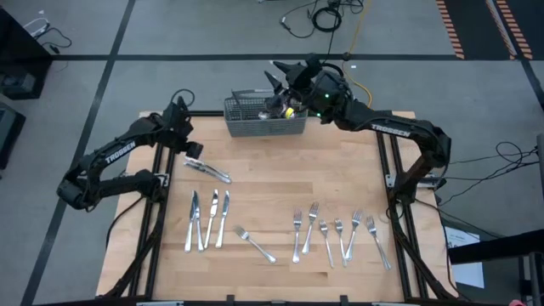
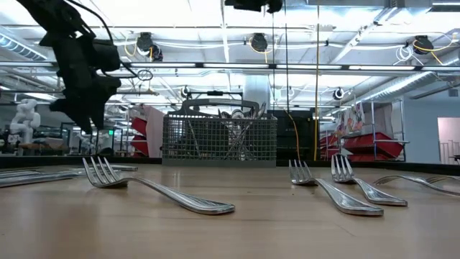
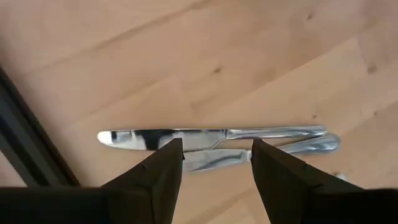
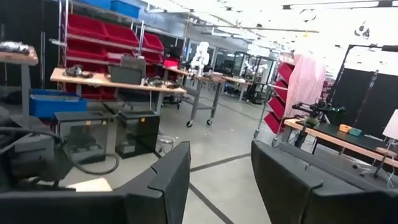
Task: Sort silverware
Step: Put the silver knife into the gray utensil holder
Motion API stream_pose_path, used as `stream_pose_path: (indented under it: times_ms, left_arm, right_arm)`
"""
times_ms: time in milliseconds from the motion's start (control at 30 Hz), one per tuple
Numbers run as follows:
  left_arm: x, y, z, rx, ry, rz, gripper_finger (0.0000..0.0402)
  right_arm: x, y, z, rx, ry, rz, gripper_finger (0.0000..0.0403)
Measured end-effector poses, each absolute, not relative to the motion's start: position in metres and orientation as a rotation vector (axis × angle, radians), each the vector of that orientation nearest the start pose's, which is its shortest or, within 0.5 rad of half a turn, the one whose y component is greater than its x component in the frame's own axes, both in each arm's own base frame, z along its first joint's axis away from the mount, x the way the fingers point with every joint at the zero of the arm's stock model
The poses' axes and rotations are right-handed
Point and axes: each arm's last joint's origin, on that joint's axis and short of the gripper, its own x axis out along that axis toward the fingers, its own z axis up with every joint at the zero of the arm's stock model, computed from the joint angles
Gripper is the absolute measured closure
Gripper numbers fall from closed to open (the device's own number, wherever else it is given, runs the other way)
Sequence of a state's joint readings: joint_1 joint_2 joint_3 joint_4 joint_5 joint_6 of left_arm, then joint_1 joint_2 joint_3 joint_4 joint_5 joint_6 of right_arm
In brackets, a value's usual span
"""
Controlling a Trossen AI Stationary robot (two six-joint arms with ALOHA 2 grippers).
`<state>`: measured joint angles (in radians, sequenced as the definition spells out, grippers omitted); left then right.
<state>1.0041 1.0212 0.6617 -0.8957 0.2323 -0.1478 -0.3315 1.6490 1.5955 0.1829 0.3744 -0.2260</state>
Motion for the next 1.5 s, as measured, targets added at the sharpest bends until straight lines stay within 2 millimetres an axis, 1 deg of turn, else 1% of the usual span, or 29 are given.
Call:
stream_pose_path:
  times_ms: [100, 167, 233, 467, 533, 600, 667, 800, 967, 1067, 1300, 1500]
  left_arm:
    - [0.097, 0.128, 0.207, -0.897, 1.031, 0.752, 0.0227]
    - [0.099, 0.124, 0.206, -0.889, 1.056, 0.745, 0.0248]
    - [0.1, 0.121, 0.206, -0.865, 1.093, 0.781, 0.0269]
    - [0.106, 0.116, 0.205, -0.8, 1.133, 0.863, 0.0355]
    - [0.107, 0.114, 0.204, -0.773, 1.147, 0.888, 0.0377]
    - [0.11, 0.113, 0.2, -0.787, 1.158, 0.903, 0.0392]
    - [0.114, 0.111, 0.197, -0.81, 1.167, 0.909, 0.0395]
    - [0.129, 0.107, 0.185, -0.83, 1.185, 0.898, 0.0393]
    - [0.142, 0.105, 0.173, -0.772, 1.247, 0.942, 0.0395]
    - [0.146, 0.105, 0.167, -0.758, 1.277, 0.961, 0.0395]
    - [0.159, 0.106, 0.157, -0.754, 1.26, 0.957, 0.0396]
    - [0.165, 0.104, 0.148, -0.758, 1.3, 0.956, 0.0396]
  right_arm:
    - [0.35, -0.131, 0.431, -0.213, -0.028, -0.71, 0.0252]
    - [0.346, -0.13, 0.433, -0.21, -0.011, -0.706, 0.0261]
    - [0.344, -0.128, 0.434, -0.203, 0.003, -0.702, 0.0269]
    - [0.342, -0.118, 0.435, -0.212, 0.035, -0.674, 0.0299]
    - [0.341, -0.116, 0.436, -0.213, 0.033, -0.669, 0.0308]
    - [0.341, -0.114, 0.436, -0.212, 0.03, -0.664, 0.0315]
    - [0.341, -0.112, 0.438, -0.212, 0.025, -0.658, 0.0319]
    - [0.342, -0.109, 0.438, -0.212, 0.024, -0.649, 0.0323]
    - [0.342, -0.107, 0.438, -0.212, 0.023, -0.644, 0.0323]
    - [0.343, -0.105, 0.438, -0.212, 0.021, -0.639, 0.0323]
    - [0.338, -0.103, 0.443, -0.211, 0.005, -0.631, 0.0323]
    - [0.328, -0.1, 0.452, -0.212, -0.018, -0.636, 0.0323]
